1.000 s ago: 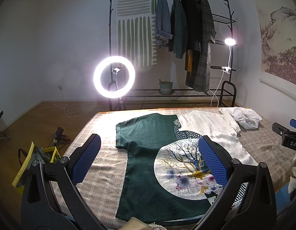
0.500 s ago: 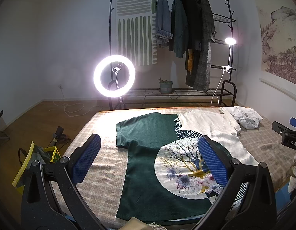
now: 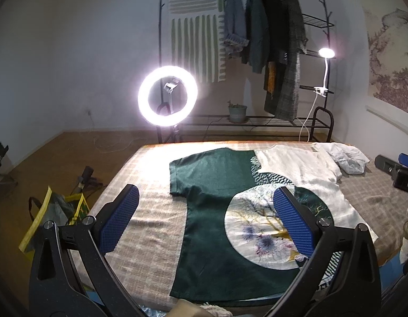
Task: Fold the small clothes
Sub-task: 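Grasp the green side edge of the T-shirt with left and right grippers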
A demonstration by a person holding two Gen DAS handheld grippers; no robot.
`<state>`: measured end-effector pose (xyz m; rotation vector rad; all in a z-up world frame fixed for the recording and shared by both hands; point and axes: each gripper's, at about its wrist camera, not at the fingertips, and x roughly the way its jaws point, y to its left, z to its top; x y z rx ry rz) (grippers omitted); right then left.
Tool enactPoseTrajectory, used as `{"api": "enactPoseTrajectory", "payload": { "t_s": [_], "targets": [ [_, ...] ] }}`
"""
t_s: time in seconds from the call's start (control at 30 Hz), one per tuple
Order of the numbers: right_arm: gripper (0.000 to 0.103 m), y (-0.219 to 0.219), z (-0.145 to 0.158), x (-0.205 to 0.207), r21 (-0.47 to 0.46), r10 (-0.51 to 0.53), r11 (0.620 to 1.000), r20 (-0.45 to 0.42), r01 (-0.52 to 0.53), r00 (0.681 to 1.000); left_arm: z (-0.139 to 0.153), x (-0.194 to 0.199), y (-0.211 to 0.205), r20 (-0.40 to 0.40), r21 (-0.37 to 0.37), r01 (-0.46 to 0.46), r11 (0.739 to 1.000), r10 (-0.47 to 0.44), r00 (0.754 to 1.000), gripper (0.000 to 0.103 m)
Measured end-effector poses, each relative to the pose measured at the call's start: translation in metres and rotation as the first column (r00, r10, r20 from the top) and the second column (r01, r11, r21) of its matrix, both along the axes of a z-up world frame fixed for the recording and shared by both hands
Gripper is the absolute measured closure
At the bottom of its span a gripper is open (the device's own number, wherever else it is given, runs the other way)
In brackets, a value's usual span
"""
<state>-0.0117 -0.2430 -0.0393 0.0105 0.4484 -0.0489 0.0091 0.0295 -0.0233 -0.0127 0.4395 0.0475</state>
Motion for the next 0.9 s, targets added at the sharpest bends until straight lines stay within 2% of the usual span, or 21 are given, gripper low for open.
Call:
{"api": "enactPoseTrajectory", "payload": {
  "t_s": [0.17, 0.3, 0.37, 0.4, 0.43, 0.5, 0.63, 0.77, 0.9],
  "targets": [
    [0.0, 0.027, 0.006, 0.015, 0.024, 0.104, 0.994, -0.005, -0.104, 0.995, -0.028, 0.003, 0.036, -0.079, -0.071, -0.068, 0.995, 0.062, 0.995, 0.002],
    [0.0, 0.053, 0.01, 0.032, 0.014, 0.234, 0.972, 0.016, -0.234, 0.972, -0.062, -0.001, 0.064, -0.184, -0.158, -0.13, 0.979, 0.101, 0.978, 0.012],
    [0.0, 0.066, 0.014, 0.041, 0.003, 0.285, 0.958, 0.028, -0.285, 0.958, -0.085, -0.001, 0.076, -0.258, -0.213, -0.154, 0.965, 0.096, 0.961, 0.017],
    [0.0, 0.077, 0.017, 0.052, -0.014, 0.323, 0.947, 0.023, -0.322, 0.946, -0.094, -0.002, 0.08, -0.292, -0.234, -0.166, 0.958, 0.094, 0.952, 0.025],
    [0.0, 0.085, 0.018, 0.058, -0.023, 0.339, 0.941, 0.013, -0.339, 0.941, -0.105, -0.002, 0.084, -0.331, -0.259, -0.179, 0.949, 0.087, 0.94, 0.03],
    [0.0, 0.102, 0.019, 0.082, -0.032, 0.381, 0.924, -0.036, -0.382, 0.924, -0.122, -0.002, 0.087, -0.379, -0.282, -0.196, 0.939, 0.079, 0.922, 0.032],
    [0.0, 0.135, 0.015, 0.129, 0.016, 0.469, 0.882, -0.136, -0.472, 0.872, -0.146, 0.009, 0.083, -0.454, -0.293, -0.212, 0.932, 0.059, 0.889, 0.037],
    [0.001, 0.172, 0.012, 0.171, 0.066, 0.527, 0.848, -0.198, -0.526, 0.826, -0.165, 0.021, 0.08, -0.509, -0.291, -0.227, 0.929, 0.05, 0.859, 0.04],
    [0.004, 0.209, 0.005, 0.21, 0.083, 0.556, 0.829, -0.243, -0.554, 0.795, -0.182, 0.03, 0.08, -0.554, -0.319, -0.25, 0.914, 0.034, 0.832, 0.045]
  ]
}}
